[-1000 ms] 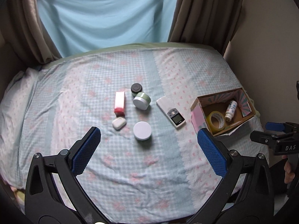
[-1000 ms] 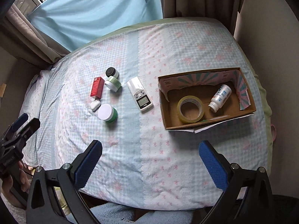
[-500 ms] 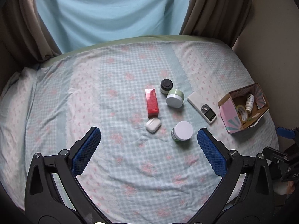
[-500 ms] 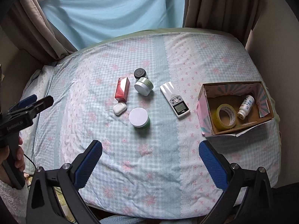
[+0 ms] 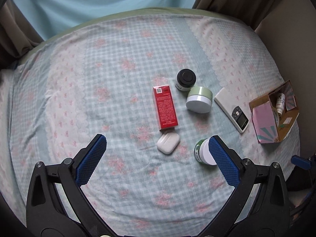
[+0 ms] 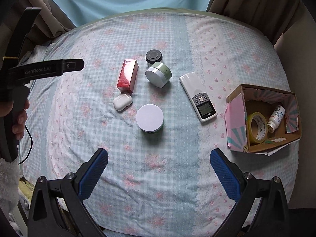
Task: Organize rigid objects
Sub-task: 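Lift both tools out of the box and move back over the remaining items, then grasp the red MARUBI box with the left tool while the right tool grasps the green-labelled jar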
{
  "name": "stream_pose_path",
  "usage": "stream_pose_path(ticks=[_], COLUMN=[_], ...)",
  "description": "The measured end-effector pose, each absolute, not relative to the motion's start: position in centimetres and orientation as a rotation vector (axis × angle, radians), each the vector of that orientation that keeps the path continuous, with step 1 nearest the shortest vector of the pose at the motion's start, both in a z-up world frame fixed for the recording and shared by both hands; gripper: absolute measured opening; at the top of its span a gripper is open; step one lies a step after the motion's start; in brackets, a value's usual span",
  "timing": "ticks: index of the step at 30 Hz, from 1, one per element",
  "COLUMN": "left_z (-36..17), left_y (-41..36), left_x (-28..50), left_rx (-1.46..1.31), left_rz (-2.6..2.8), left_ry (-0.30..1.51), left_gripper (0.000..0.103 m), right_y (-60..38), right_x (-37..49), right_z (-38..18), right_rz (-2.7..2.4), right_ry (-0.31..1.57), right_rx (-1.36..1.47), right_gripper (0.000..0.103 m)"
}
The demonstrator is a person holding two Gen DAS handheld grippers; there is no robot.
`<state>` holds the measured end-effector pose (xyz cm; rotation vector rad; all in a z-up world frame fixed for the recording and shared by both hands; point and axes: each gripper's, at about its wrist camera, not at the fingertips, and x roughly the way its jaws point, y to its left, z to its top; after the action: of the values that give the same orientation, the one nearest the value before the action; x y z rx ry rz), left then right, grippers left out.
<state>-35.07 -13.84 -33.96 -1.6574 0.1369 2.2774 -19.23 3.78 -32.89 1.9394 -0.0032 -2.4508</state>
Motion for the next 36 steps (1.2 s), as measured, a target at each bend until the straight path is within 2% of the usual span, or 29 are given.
stream_pose_path(ticks=[6, 12, 15, 24, 27, 28, 31, 36], left_z=[-41.9, -48.0, -50.0, -52.8, -52.8, -52.8, -52.7, -52.3], left_y=[-10.9, -9.3, -9.0, -7.2, -6.3, -6.1, -5.7, -6.2], left_x=[-39.4, -42.8, -44.0, -45.2, -45.3, -45.2, -45.0, -44.4], left_rx=[-1.813, -1.996, -2.073, -2.188, -2.183, -2.181, -2.173, -2.137], left_rz=[2.182, 2.131, 2.107, 2.045, 2.037, 2.03, 2.022, 2.031], left_ry=[0.122, 0.054, -0.015, 0.018, 0.093, 0.102, 0.126, 0.066], left_gripper=[0.102, 0.097, 0.091, 0.061, 0.046, 0.042, 0.038, 0.038], right_y=[2.8, 2.5, 2.2, 0.7, 0.3, 0.2, -0.3, -0.5], right_x=[-23.3, -25.6, -26.2, -27.3, -27.4, -27.3, -27.2, -27.0], right_z=[-38.3, -43.9, -46.1, -49.5, -50.6, -50.9, -51.5, -51.0], right_rz=[-2.368, -2.311, -2.296, -2.245, -2.193, -2.175, -2.117, -2.126], right_ry=[0.015, 0.022, 0.051, 0.214, 0.263, 0.274, 0.279, 0.296], right_rx=[2.018, 2.118, 2.147, 2.159, 2.183, 2.188, 2.188, 2.183], right_gripper=[0.103, 0.103, 0.103, 0.102, 0.091, 0.083, 0.066, 0.065])
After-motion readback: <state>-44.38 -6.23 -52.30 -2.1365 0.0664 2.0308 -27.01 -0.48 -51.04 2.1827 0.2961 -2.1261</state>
